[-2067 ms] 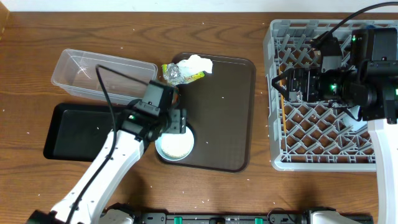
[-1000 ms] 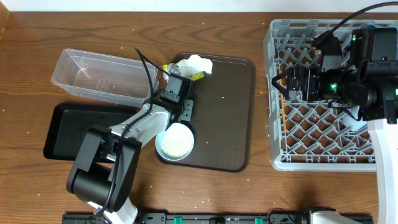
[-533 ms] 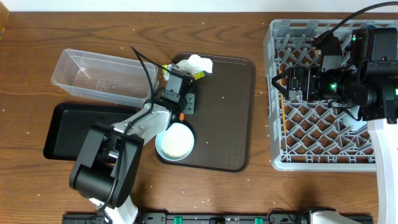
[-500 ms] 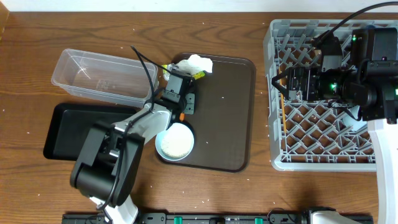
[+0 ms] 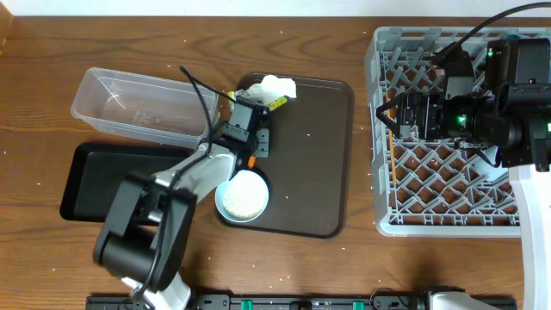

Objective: Sort waste into correct bins and load items into the dishwasher rack
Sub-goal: 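Grasp the carrot with the left gripper and lift it, then drop the carrot into the clear plastic bin with the left gripper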

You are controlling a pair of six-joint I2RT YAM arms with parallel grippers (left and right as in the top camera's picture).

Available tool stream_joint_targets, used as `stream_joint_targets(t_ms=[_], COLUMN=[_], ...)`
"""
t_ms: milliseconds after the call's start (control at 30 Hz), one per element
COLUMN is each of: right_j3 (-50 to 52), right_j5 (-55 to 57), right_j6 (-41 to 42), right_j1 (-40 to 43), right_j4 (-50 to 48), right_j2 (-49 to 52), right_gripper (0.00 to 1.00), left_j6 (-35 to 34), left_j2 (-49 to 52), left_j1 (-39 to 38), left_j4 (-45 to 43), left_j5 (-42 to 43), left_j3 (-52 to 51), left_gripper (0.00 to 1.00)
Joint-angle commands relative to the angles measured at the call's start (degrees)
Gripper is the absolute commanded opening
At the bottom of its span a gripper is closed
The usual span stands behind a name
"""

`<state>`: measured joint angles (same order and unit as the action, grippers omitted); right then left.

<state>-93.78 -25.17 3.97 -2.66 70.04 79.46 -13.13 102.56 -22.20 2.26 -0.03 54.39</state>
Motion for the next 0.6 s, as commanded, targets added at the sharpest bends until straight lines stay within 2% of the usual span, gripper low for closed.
stream_joint_targets(t_ms=[0, 100, 200, 267, 367, 567], right_j3=[0.2, 0.2, 0.2, 0.2, 0.2, 0.2], right_j5=[-0.8, -0.8, -0.8, -0.8, -0.8, -0.8], right_j6=[0.7, 0.7, 0.7, 0.7, 0.7, 0.7], right_j1=[-0.4, -0.4, -0.4, -0.4, -0.4, -0.4], right_j4=[0.0, 0.0, 0.0, 0.0, 0.0, 0.2], right_j2=[0.0, 0.0, 0.0, 0.0, 0.0, 0.0], right_gripper=[0.98, 0.98, 0.98, 0.98, 0.98, 0.97], left_j6=[-0.3, -0.3, -1.7, -4.1, -6.8, -26.6], left_j2=[-8.1, -13.0, -18.5, -21.5, -23.5, -19.4], left_j1=[0.0, 0.3, 1.5, 3.5, 8.3, 19.6], left_j4=[0.9, 3.5, 6.7, 8.9, 10.6, 9.0], left_j5=[-0.5, -1.4, -7.6, -12.6, -14.2, -14.1], left_j3=[0.4, 0.4, 0.4, 0.4, 0.4, 0.4], left_gripper=[0.21, 0.21, 0.21, 0.21, 0.21, 0.19])
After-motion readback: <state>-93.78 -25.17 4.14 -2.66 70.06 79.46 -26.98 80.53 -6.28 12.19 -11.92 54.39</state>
